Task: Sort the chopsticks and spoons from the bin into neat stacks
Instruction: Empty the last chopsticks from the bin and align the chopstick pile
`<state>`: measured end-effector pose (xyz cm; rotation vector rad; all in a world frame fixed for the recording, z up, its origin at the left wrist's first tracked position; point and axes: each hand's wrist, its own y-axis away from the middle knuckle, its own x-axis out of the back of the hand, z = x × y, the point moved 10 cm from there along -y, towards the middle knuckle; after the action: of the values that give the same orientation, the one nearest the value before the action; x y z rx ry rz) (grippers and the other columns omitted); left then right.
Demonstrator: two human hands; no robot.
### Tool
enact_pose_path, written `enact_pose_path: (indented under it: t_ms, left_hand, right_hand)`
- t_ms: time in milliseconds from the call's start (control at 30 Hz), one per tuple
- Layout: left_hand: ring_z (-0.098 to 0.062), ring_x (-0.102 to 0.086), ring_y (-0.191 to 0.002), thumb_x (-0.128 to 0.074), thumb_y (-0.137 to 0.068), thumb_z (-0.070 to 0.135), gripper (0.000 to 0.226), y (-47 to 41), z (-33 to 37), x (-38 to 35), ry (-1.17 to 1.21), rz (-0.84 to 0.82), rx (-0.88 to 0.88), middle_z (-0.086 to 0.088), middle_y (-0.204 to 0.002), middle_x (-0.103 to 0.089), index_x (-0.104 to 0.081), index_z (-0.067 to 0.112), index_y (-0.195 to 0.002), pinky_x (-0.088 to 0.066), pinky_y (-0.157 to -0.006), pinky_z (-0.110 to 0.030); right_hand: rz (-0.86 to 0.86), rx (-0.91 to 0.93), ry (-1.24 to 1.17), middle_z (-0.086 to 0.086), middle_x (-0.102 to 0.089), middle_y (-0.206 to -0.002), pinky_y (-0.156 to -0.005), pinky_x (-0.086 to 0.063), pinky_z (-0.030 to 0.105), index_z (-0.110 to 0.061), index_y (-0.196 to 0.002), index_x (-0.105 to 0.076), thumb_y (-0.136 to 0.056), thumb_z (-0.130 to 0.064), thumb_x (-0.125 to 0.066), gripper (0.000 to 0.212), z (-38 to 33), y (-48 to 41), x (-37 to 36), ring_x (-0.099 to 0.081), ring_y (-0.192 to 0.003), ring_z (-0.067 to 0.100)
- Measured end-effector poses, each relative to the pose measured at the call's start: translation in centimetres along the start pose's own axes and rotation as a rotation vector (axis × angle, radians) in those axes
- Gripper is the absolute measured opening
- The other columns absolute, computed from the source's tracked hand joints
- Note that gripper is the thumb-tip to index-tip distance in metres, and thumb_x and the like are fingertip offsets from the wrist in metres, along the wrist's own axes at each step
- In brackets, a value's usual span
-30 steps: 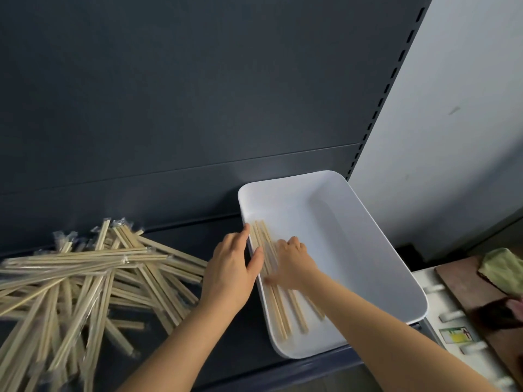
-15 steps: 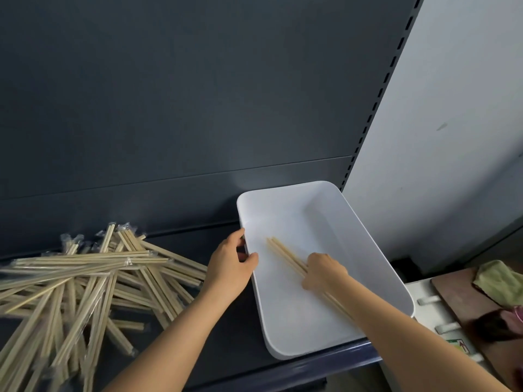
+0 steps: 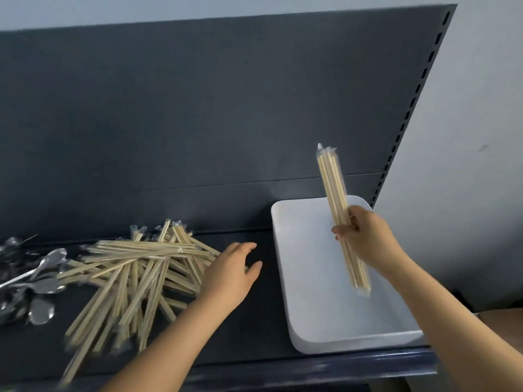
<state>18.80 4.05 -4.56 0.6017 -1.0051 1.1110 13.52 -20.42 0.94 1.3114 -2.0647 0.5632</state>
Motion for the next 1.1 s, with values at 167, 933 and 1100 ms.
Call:
enact_pose_path:
  t_ms: [167, 933, 1100]
  left_hand:
    - [-0.014, -0.051, -0.119, -0.045, -0.094, 0.048, 0.048, 4.5, -6.6, 4.8, -0.196, 0.077, 0.107, 0.008, -0.135, -0.050, -0.043, 0.027, -0.137, -0.048, -0.084, -0.031]
    - [-0.013, -0.036, -0.132, -0.041, -0.092, 0.056, 0.061, 8.5, -29.8, 14.4, -0.233, 0.085, 0.107, 0.008, -0.145, -0.037, -0.027, 0.030, -0.145, -0.034, -0.109, -0.033]
    - [-0.014, -0.032, -0.133, -0.045, -0.090, 0.057, 0.065, 6.1, -32.4, 14.6, -0.231, 0.057, -0.003, 0.010, -0.144, -0.035, -0.023, 0.033, -0.146, -0.030, -0.109, -0.034]
  right_hand:
    - [-0.046, 0.236, -0.036, 0.010, -0.060, -0.071, -0.060, -0.042, 0.034, -0.006, -0.077, -0.053, -0.084, -0.014, -0.064, 0.015, -8.5, 1.3, -2.9, -0.054, -0.067, 0.029]
    - [-0.336, 0.370, 0.665, 0.005, -0.062, -0.104, -0.072, -0.051, 0.035, -0.021, -0.110, -0.059, -0.087, -0.004, -0.044, 0.032, -23.5, 5.8, -34.1, -0.061, -0.092, 0.026]
    - [-0.246, 0.358, 0.635, -0.001, -0.044, -0.139, -0.107, -0.036, 0.037, -0.021, -0.132, -0.051, -0.088, -0.015, -0.059, 0.045, -23.3, 4.7, -34.7, -0.037, -0.131, 0.021]
